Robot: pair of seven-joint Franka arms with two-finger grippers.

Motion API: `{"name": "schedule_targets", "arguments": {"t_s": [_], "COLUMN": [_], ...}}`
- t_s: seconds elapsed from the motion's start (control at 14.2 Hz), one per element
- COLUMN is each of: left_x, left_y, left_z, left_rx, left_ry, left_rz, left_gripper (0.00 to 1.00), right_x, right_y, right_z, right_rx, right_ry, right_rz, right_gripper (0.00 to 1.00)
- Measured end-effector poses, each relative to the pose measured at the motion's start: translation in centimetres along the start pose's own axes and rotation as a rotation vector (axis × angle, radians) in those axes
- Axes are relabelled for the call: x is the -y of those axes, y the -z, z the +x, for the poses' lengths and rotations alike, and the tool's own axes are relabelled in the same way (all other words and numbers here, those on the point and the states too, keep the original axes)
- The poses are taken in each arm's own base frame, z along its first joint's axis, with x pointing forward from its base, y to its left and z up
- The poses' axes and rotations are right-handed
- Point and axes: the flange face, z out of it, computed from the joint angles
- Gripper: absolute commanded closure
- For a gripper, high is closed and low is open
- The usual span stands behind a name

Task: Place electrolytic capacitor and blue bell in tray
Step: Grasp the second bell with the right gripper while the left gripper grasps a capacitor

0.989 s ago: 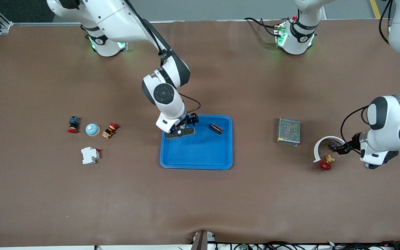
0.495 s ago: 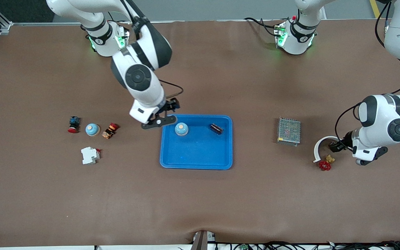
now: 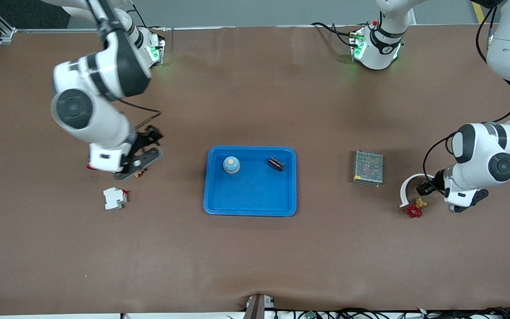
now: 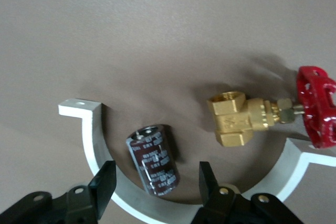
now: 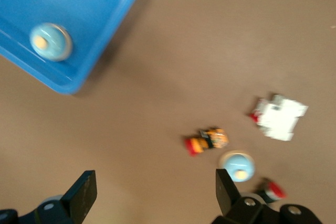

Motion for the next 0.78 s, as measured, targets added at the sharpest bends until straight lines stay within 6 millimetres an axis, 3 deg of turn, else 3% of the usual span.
{"name": "schedule_targets", "arguments": {"t_s": [0.14,0.35,0.71,0.78], "left_x": [0.0,0.2,0.3,0.3], "left_y": [-0.1,-0.5,-1.1,-1.0], "left_z": [0.0,0.0,0.0,0.0], "left_rx": [0.002,0.006,0.013,0.012], "left_ry": [-0.009,-0.028,-0.034,-0.034], "left_rz": [0.0,0.002,0.008,0.007], "left_gripper": [0.36,0.44,1.0,1.0], "right_x": [-4.9,-9.3,-13.4,-13.7], "right_y": [-0.5,-1.6,-9.3,-10.9], "right_z": [-2.3,-4.7,-8.3,-9.0], "right_rx": [0.0,-0.018,-0.06,-0.06], "right_ry": [0.09,0.189,0.297,0.299], "right_rz": [0.015,0.019,-0.008,-0.007], "right_gripper": [0.0,0.0,0.0,0.0]}}
